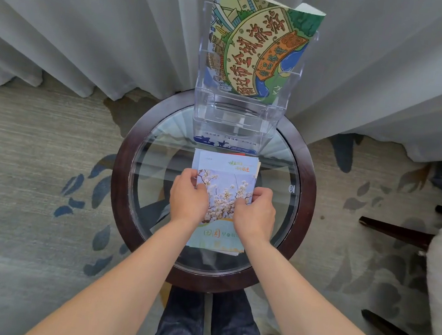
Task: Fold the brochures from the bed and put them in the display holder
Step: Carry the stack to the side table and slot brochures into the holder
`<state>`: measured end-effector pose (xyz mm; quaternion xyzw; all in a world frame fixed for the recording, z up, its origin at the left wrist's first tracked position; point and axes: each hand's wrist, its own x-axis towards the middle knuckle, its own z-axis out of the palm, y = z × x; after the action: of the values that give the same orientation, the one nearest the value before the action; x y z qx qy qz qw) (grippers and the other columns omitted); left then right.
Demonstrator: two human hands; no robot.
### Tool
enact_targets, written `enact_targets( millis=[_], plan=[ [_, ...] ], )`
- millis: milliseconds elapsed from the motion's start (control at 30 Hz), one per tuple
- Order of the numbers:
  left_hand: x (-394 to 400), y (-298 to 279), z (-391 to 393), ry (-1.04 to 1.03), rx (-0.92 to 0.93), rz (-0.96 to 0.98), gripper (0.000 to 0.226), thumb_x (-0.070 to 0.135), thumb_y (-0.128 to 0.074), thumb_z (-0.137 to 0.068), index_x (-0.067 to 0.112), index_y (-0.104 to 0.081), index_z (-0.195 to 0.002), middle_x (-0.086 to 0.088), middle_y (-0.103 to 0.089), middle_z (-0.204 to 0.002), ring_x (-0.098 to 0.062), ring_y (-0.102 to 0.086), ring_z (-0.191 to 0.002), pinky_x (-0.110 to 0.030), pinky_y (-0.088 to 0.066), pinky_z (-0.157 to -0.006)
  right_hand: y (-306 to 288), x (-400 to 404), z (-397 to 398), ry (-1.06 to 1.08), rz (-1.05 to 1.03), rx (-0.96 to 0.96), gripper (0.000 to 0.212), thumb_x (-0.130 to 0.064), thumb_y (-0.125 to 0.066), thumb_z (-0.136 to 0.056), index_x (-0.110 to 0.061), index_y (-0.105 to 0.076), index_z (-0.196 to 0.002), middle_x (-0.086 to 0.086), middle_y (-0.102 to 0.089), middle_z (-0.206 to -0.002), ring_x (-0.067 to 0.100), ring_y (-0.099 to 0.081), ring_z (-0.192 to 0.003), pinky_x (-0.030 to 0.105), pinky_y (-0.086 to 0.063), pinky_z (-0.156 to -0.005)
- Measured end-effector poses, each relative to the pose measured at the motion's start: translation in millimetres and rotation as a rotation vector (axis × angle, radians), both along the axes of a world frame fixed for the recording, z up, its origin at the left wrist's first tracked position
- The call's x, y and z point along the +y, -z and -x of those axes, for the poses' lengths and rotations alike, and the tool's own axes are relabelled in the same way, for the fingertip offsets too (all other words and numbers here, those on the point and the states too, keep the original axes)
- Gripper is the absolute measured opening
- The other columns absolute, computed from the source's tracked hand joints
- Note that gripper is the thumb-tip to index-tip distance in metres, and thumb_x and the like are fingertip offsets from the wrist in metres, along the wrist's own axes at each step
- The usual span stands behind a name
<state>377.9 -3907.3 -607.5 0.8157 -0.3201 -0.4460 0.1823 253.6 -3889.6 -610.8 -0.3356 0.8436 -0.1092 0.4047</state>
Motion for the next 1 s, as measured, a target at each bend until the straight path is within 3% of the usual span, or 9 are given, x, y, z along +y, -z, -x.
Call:
enact_targets(
  millis=[67,200,300,467,533,667,800,867,1000],
  plan=[
    [-3.5,-10.8,2.3,-0.003,0.017,0.035,0.023,0.007,-0.046,-0.094,0.019,-0.059,-0.109,-0.001,-0.065,-0.104,-0.024,-0.063,-0.093,-0.045,-0.054,-0.081,-9.7,-2.5,0.7,0.027,0.027,0.026,0.023,-0.021,-0.061,-0.091,-0.022,-0.045,-0.107,-0.005,-0.063,-0.092,0.022,-0.062,-0.086,0.035,-0.045,-0.067],
    [-16.7,-38.4,1.5,0.012,0.007,0.178,0.016,0.013,-0.049,-0.096,0.025,-0.058,-0.101,0.009,-0.065,-0.090,-0.012,-0.063,-0.083,-0.031,-0.050,-0.068,-36.8,-15.4,-0.2,0.053,0.178,0.037,0.017,-0.026,-0.059,-0.094,-0.024,-0.048,-0.107,-0.007,-0.063,-0.088,0.019,-0.059,-0.080,0.033,-0.039,-0.060],
    [-28.4,-60.2,-1.2,0.012,0.014,0.291,0.015,0.016,-0.052,-0.097,0.029,-0.056,-0.095,0.016,-0.063,-0.087,0.000,-0.060,-0.082,-0.021,-0.049,-0.067,-57.7,-25.8,-4.0,0.028,0.302,-0.001,0.011,-0.027,-0.056,-0.096,-0.028,-0.054,-0.108,-0.008,-0.065,-0.093,0.017,-0.059,-0.084,0.034,-0.045,-0.069],
    [-31.7,-83.6,-4.6,0.016,0.014,0.387,0.019,0.014,-0.048,-0.098,0.032,-0.050,-0.091,0.014,-0.063,-0.089,-0.002,-0.060,-0.083,-0.010,-0.043,-0.060,-77.5,-28.2,-10.7,0.046,0.427,-0.078,0.006,-0.025,-0.053,-0.098,-0.031,-0.056,-0.097,-0.012,-0.065,-0.092,0.013,-0.061,-0.087,0.031,-0.046,-0.072],
    [-25.0,-80.4,-5.6,0.031,0.029,0.380,0.018,0.015,-0.045,-0.099,0.032,-0.050,-0.094,0.012,-0.063,-0.092,-0.005,-0.060,-0.086,-0.013,-0.044,-0.064,-76.6,-22.9,-11.5,0.020,0.421,-0.108,0.009,-0.024,-0.053,-0.099,-0.032,-0.055,-0.102,-0.011,-0.065,-0.096,0.014,-0.061,-0.091,0.032,-0.049,-0.076],
    [-11.2,-70.8,1.6,0.023,0.087,0.294,0.020,0.011,-0.042,-0.098,0.026,-0.053,-0.106,0.003,-0.064,-0.104,-0.018,-0.059,-0.097,-0.033,-0.049,-0.083,-69.9,-9.2,-13.7,-0.033,0.338,-0.140,0.026,-0.018,-0.054,-0.096,-0.032,-0.047,-0.117,-0.006,-0.064,-0.107,0.021,-0.061,-0.098,0.041,-0.052,-0.084],
    [-5.8,-77.3,12.9,-0.043,0.125,0.354,0.023,0.014,-0.042,-0.099,0.029,-0.053,-0.113,0.006,-0.063,-0.108,-0.015,-0.059,-0.102,-0.032,-0.049,-0.089,-71.3,-3.7,-15.1,0.007,0.383,-0.136,0.026,-0.018,-0.053,-0.095,-0.028,-0.047,-0.118,-0.004,-0.066,-0.106,0.022,-0.062,-0.096,0.042,-0.052,-0.083],
    [-5.7,-79.4,13.8,-0.048,0.140,0.344,0.033,0.014,-0.041,-0.099,0.033,-0.050,-0.126,0.006,-0.062,-0.118,-0.015,-0.057,-0.110,-0.034,-0.048,-0.095,-73.3,-4.7,-14.6,0.011,0.398,-0.141,0.028,-0.018,-0.054,-0.094,-0.029,-0.046,-0.119,-0.005,-0.065,-0.108,0.021,-0.062,-0.098,0.040,-0.051,-0.083],
    [-3.6,-80.6,10.3,-0.051,0.135,0.259,0.048,0.009,-0.043,-0.097,0.035,-0.044,-0.137,0.006,-0.060,-0.128,-0.019,-0.055,-0.117,-0.043,-0.047,-0.102,-74.6,-6.2,-15.0,-0.010,0.361,-0.159,0.045,-0.018,-0.057,-0.091,-0.032,-0.042,-0.132,-0.006,-0.063,-0.116,0.018,-0.059,-0.103,0.035,-0.048,-0.084]
  ],
)
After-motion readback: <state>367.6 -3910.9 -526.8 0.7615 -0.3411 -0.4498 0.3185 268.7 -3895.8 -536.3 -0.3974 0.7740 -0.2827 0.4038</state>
